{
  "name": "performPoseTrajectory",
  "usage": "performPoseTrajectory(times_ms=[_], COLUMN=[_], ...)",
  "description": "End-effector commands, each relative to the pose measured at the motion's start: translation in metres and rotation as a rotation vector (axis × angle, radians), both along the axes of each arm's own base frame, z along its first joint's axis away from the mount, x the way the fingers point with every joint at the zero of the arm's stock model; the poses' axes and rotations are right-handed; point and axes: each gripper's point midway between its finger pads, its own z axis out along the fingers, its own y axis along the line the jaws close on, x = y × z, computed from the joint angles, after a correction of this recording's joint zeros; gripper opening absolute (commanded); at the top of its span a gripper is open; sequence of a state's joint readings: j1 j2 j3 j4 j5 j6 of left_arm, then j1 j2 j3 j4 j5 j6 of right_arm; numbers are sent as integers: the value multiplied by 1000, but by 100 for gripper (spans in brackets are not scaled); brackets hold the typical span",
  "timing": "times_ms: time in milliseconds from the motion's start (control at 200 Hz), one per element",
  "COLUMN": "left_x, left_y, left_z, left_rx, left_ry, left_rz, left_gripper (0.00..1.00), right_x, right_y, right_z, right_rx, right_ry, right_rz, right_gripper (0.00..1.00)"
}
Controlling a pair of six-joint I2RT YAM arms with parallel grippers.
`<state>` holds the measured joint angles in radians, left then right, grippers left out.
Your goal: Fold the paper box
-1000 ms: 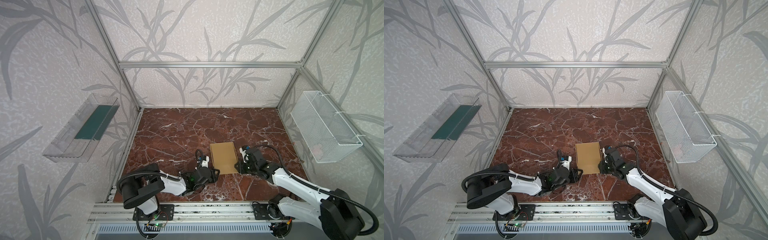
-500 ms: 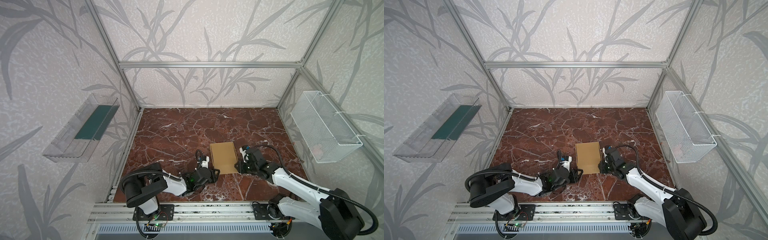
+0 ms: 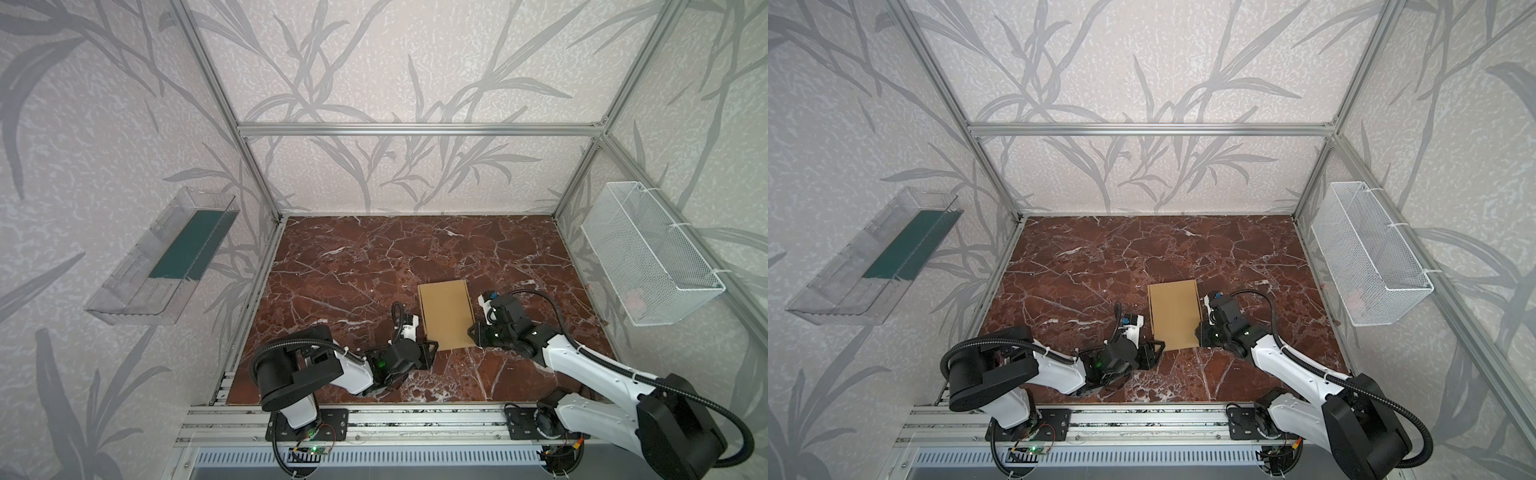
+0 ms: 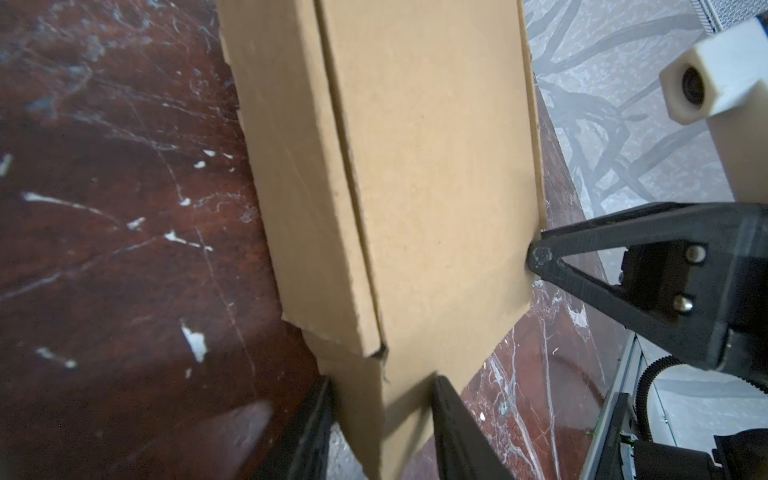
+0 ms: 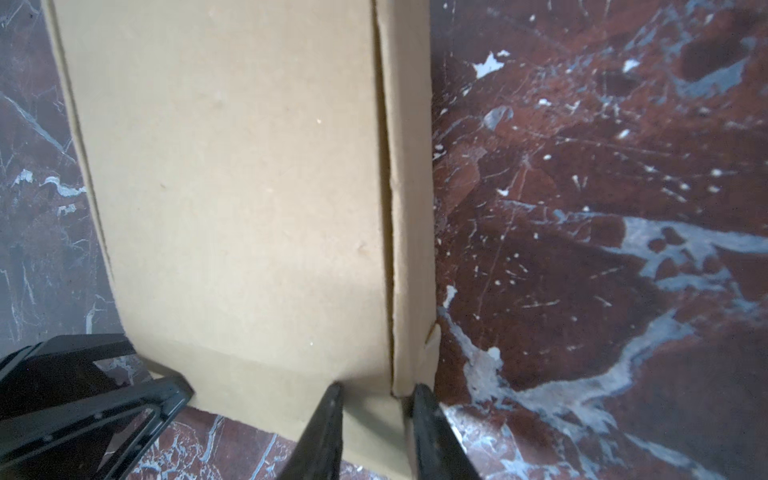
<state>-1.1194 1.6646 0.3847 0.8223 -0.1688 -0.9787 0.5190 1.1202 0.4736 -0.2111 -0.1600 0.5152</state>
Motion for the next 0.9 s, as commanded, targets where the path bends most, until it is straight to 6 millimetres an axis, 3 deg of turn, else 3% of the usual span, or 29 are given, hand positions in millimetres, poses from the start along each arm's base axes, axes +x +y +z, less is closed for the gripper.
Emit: performPoseTrajectory(times_ms=[0,895], left_x=[2,3], left_y=[6,10], left_z=[-5,16], left_rx=[34,38], left_ry=[-31,-74], left_rz=[11,19], left_gripper=[40,41], right_x=[-3,-8], right_y=[-1,0], right_z=[-5,5], right_rx=[2,33], right_ry=[17,16], right_rz=[1,3], right_gripper=[30,32])
